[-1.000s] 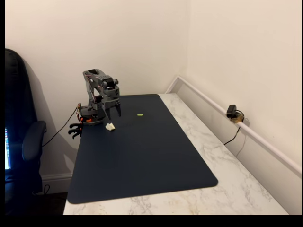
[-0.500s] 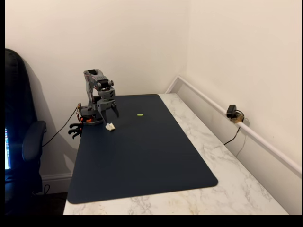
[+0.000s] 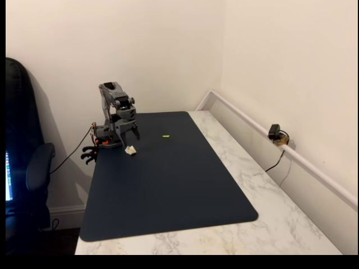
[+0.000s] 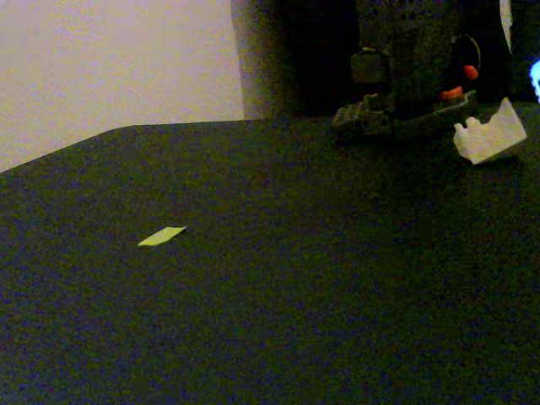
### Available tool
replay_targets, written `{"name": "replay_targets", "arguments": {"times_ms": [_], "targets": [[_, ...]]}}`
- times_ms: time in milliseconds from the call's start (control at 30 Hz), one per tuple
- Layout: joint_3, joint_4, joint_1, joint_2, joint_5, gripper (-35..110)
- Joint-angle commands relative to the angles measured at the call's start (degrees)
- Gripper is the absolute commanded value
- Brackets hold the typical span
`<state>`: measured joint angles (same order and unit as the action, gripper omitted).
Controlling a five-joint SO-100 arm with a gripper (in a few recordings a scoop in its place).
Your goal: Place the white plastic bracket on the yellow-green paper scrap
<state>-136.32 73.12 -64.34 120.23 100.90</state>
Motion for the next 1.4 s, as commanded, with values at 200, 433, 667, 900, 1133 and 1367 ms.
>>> {"name": "replay_targets", "arguments": {"times_ms": [200,433,667,900,1133,1367], "targets": [[0.26,-0.88,-2.20,2.02,2.11,35],[-1.58,-6.42,-6.59,0.44,5.27,35],[-3.16,-10.46,-6.86,-2.99,4.75,35],[-5.89,-9.23,-4.39,-0.97,3.16,35],[-10.99,-9.67,-1.85,3.25,1.67,34],[-11.78,-12.04,-0.88,1.67,0.26,33]]}}
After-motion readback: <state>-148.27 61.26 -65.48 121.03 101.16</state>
